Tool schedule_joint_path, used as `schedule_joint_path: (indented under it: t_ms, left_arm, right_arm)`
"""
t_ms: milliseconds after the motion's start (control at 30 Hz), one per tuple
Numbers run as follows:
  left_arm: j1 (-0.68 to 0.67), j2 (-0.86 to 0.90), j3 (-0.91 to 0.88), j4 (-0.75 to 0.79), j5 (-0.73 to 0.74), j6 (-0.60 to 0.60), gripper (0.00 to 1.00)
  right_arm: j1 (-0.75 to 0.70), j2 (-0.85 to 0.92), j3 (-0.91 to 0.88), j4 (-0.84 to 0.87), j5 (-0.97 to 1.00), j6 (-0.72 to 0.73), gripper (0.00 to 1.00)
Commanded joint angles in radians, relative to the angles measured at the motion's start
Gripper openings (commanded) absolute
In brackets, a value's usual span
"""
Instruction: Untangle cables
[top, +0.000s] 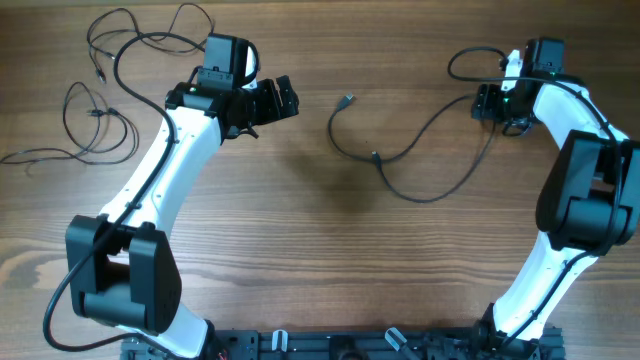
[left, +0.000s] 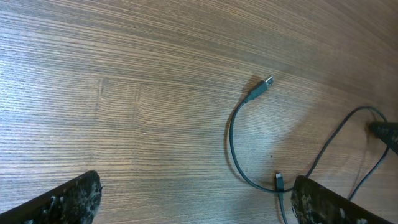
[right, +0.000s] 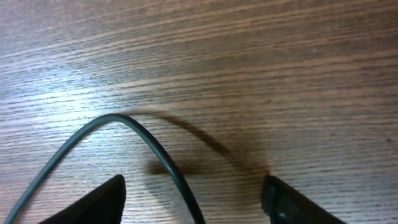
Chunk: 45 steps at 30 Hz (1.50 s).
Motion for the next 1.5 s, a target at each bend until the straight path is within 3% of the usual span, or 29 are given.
schedule_joint_path:
  t_ms: [0, 100, 133, 267, 467, 700, 933, 1133, 1300, 1367, 1467]
  left_arm:
    - [-0.003, 0.006, -0.005, 0.0, -0.013, 0.008, 1.0]
    - [-0.003, 0.006, -0.005, 0.0, -0.013, 0.008, 1.0]
    - [-0.003, 0.006, -0.005, 0.0, -0.013, 0.008, 1.0]
    - [-0.003, 0.006, -0.005, 0.0, -0.013, 0.008, 1.0]
    - [-0.003, 0.006, -0.005, 0.0, -0.013, 0.008, 1.0]
    - [-0.003, 0.006, -0.005, 0.0, -0.013, 0.008, 1.0]
    - [-0.003, 0.006, -0.005, 0.0, -0.013, 0.008, 1.0]
    - [-0.003, 0.006, -0.005, 0.0, -0.013, 0.008, 1.0]
    - [-0.003, 0.006, -0.005, 0.016, -0.013, 0.008, 1.0]
    - [-0.003, 0.006, -0.005, 0.064, 0.053, -0.058, 1.0]
    - [0.004, 0.006, -0.005, 0.06, 0.288, -0.184, 1.0]
  right_arm:
    - [0.0, 0.031, -0.003, 0.005, -0.051, 0.008, 0.36]
    - [0.0, 0.021, 0.005, -0.009, -0.05, 0.072, 0.08]
    - [0.0, 0.008, 0.01, -0.019, -0.051, 0.084, 0.04]
    - [0.0, -0.074, 0.011, -0.041, -0.103, 0.104, 0.04]
    - [0.012, -0.319, 0.011, -0.122, -0.414, 0.176, 0.04]
    - [0.143, -0.513, 0.011, -0.183, -0.55, 0.169, 0.04]
    - [0.376, -0.531, 0.01, -0.189, -0.576, 0.026, 0.04]
    - [0.467, -0.531, 0.01, -0.253, -0.625, -0.156, 0.04]
    - [0.497, -0.531, 0.01, -0.266, -0.657, -0.161, 0.04]
    - [0.502, -0.531, 0.009, -0.27, -0.663, -0.162, 0.04]
    - [0.522, -0.531, 0.007, -0.275, -0.678, -0.189, 0.04]
